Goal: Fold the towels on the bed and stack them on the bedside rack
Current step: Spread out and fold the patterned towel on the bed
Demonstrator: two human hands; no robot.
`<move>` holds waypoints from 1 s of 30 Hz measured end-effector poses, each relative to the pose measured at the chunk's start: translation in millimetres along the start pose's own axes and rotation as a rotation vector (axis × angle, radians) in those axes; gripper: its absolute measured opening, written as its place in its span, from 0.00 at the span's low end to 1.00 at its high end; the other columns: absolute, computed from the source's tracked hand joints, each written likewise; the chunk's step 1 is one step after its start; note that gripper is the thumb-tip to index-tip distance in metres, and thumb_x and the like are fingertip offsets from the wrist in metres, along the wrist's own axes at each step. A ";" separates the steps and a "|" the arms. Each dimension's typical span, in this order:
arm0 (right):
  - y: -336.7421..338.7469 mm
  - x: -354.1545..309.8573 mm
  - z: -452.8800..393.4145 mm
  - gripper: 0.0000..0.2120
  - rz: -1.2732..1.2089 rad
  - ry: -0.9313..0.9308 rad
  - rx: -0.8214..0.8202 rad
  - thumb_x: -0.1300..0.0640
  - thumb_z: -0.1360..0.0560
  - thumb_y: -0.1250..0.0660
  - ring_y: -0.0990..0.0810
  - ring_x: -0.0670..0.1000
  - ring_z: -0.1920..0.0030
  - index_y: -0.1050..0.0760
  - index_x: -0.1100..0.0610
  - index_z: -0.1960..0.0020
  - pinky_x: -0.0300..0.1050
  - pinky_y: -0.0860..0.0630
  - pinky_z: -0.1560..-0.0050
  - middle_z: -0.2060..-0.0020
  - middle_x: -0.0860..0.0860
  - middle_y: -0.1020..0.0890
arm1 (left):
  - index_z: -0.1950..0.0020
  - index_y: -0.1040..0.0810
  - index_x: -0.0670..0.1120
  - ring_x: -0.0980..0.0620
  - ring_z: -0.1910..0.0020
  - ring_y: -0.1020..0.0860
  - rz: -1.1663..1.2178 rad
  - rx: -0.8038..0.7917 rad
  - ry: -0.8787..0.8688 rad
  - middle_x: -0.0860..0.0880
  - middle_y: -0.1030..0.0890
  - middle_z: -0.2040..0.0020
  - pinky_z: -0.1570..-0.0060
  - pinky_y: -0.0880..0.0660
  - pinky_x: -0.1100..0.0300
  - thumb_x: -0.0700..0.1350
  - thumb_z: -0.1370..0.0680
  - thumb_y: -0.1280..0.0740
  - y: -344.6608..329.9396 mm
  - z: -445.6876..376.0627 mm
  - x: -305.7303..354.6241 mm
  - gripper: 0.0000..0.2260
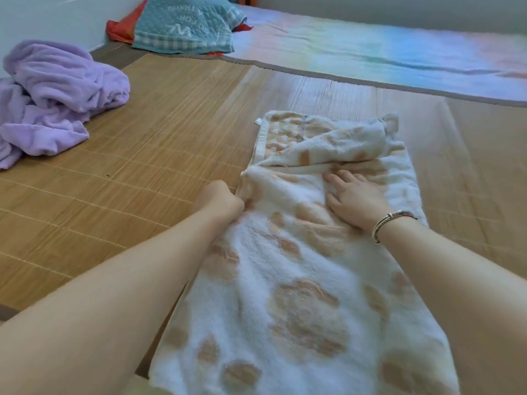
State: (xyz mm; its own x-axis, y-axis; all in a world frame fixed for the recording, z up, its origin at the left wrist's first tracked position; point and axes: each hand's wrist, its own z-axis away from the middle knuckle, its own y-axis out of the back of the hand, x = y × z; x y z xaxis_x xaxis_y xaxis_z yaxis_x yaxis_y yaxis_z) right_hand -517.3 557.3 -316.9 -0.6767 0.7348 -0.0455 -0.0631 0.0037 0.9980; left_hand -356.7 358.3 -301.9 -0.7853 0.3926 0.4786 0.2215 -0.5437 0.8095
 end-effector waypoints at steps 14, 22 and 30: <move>42.6 78.7 111.2 0.24 0.257 -0.393 -0.218 0.42 0.22 0.48 0.22 0.57 0.45 0.31 0.60 0.37 0.45 0.30 0.59 0.45 0.56 0.21 | 0.21 0.58 0.45 0.39 0.24 0.66 -0.150 -0.146 -0.317 0.47 0.64 0.22 0.29 0.64 0.37 0.56 0.19 0.50 -105.4 163.8 92.8 0.31; 40.0 59.3 163.3 0.16 0.231 -0.404 -0.179 0.44 0.23 0.44 0.27 0.50 0.65 0.29 0.55 0.59 0.40 0.36 0.71 0.66 0.48 0.27 | 0.22 0.63 0.50 0.47 0.26 0.72 -0.164 0.045 -0.268 0.51 0.67 0.23 0.28 0.69 0.45 0.67 0.22 0.59 -123.4 164.8 27.0 0.35; 5.6 52.6 187.2 0.32 -0.051 -0.246 -0.199 0.47 0.25 0.46 0.55 0.56 0.23 0.54 0.48 0.24 0.66 0.51 0.27 0.22 0.48 0.54 | 0.22 0.63 0.55 0.49 0.26 0.73 -0.338 0.016 -0.459 0.55 0.68 0.24 0.30 0.71 0.42 0.73 0.27 0.62 -111.5 130.3 5.3 0.38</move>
State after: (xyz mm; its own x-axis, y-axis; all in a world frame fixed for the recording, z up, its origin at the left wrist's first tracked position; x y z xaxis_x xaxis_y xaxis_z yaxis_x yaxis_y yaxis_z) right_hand -416.0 723.0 -305.5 -0.4730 0.8791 -0.0590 -0.2507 -0.0701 0.9655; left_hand -310.3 517.7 -345.3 -0.4830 0.8271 0.2875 0.0129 -0.3215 0.9468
